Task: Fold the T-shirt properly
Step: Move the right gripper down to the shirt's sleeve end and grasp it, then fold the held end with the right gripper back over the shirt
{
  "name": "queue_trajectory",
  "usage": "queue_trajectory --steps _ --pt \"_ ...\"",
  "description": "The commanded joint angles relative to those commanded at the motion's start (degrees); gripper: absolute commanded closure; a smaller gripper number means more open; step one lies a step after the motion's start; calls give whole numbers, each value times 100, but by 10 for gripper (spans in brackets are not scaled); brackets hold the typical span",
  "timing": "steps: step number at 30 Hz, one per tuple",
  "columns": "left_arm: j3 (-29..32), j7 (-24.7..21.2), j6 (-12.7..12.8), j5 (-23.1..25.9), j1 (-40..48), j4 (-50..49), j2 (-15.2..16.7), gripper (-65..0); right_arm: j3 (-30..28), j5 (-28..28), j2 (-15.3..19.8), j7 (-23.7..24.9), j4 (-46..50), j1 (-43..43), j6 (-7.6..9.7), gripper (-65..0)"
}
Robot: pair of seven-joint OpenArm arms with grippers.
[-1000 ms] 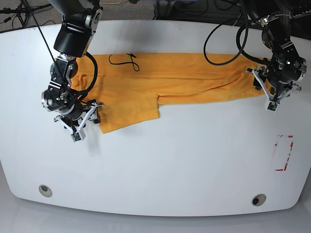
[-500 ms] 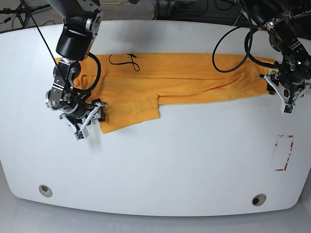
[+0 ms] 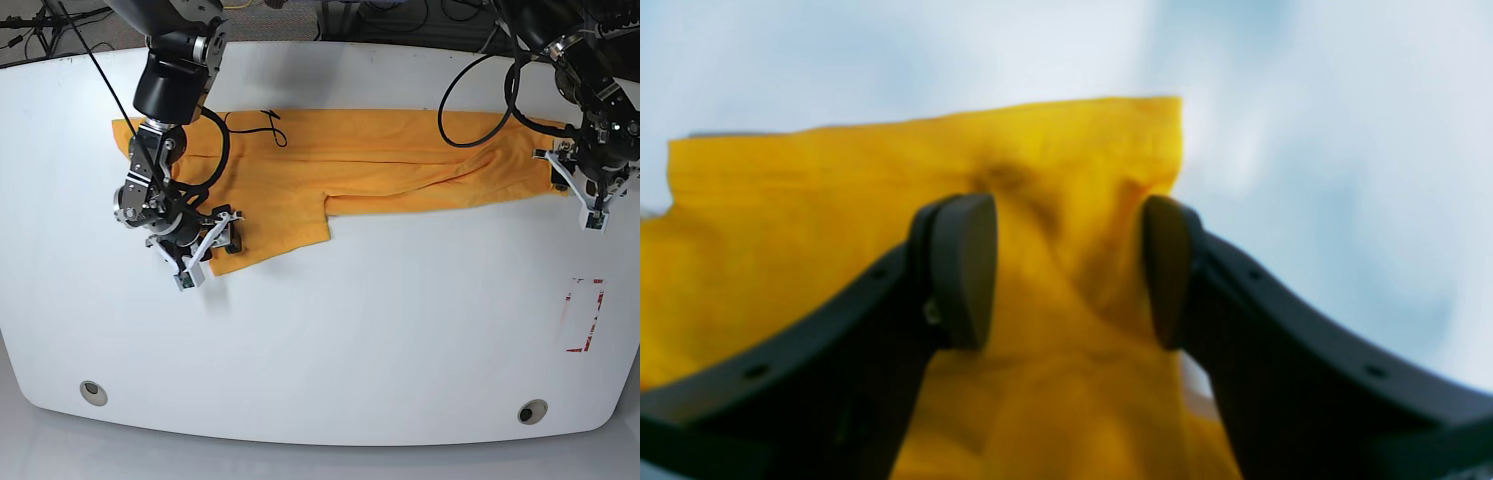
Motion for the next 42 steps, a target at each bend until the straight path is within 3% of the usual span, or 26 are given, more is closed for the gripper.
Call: queue_trajectory --steps 3,9,15,22,26,37,42 --pt "0 0 0 0 0 -9 -97 -281 -114 0 0 9 0 0 0 -274" --pt "0 0 0 0 -9 -18 -141 -281 -457 0 0 9 0 -9 0 -6" --pt "0 0 0 0 -9 -18 -141 -281 -519 53 -35 9 70 -9 0 0" --pt "0 0 0 0 0 -18 -141 -281 -527 484 -141 -35 985 -246 0 0" --pt "0 0 0 0 0 -26 -132 -281 -527 1055 -141 -237 1512 -492 0 0" --pt "26 0 0 0 79 -193 -141 -281 -527 2910 88 -1565 2558 -1178 0 -8" --pt "18 0 0 0 105 -422 -149 -281 -527 3604 220 -1952 2919 -1565 0 -8"
